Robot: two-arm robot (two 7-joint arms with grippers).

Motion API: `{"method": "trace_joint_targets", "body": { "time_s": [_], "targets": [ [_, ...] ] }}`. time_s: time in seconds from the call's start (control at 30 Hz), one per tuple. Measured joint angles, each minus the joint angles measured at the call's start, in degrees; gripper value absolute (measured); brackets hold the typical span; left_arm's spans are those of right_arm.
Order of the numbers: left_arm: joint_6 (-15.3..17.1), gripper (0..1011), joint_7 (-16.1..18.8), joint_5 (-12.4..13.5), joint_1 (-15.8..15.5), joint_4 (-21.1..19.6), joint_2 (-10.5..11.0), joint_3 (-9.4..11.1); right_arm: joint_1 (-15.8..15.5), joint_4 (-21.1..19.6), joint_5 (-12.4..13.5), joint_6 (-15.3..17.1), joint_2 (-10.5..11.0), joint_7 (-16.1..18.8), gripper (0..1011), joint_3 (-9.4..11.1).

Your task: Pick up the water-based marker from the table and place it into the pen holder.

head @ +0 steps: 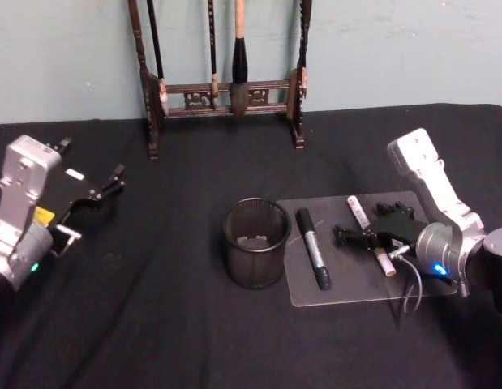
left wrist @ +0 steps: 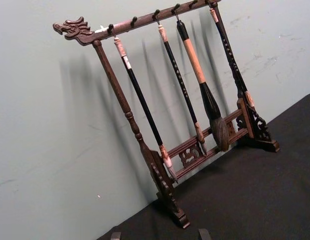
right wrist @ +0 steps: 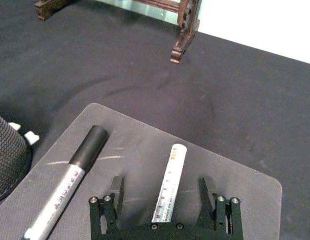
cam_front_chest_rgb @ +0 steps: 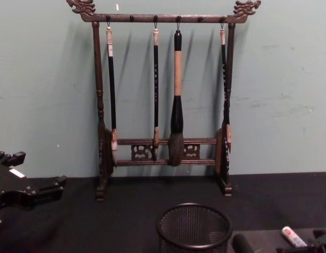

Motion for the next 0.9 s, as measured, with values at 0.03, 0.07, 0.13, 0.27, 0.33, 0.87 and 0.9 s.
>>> {"method": "trace_joint_targets", "body": {
  "time_s": [0.03, 0.07, 0.13, 0.27, 0.33, 0.87, 0.9],
  "targets": [
    [0.0, 1001, 0.0, 0.0, 0.0, 0.0, 0.0, 0.0, 0.0, 0.0, 0.0, 0.0, -0.1, 0.0, 1002, 0.1],
    [0.0, 1001, 0.0, 0.0, 0.0, 0.0, 0.0, 0.0, 0.0, 0.0, 0.0, 0.1, -0.2, 0.0, 1002, 0.3],
    [0.0, 1001, 0.0, 0.0, 0.0, 0.0, 0.0, 0.0, -0.1, 0.1, -0.1, 0.2, -0.4, 0.2, 1002, 0.5],
    [0.0, 1001, 0.0, 0.0, 0.0, 0.0, 0.0, 0.0, -0.1, 0.3, -0.3, 0.5, -0.7, 0.7, 1002, 0.9],
    [0.0, 1001, 0.0, 0.0, 0.0, 0.0, 0.0, 0.0, -0.2, 0.4, -0.5, 0.6, -0.8, 0.9, 1002, 1.0],
    [0.0, 1001, 0.0, 0.0, 0.0, 0.0, 0.0, 0.0, -0.2, 0.5, -0.7, 0.7, -0.9, 1.0, 993, 1.2],
    [0.0, 1001, 0.0, 0.0, 0.0, 0.0, 0.0, 0.0, -0.2, 0.5, -0.7, 0.7, -0.9, 1.0, 982, 1.2]
  ]
}}
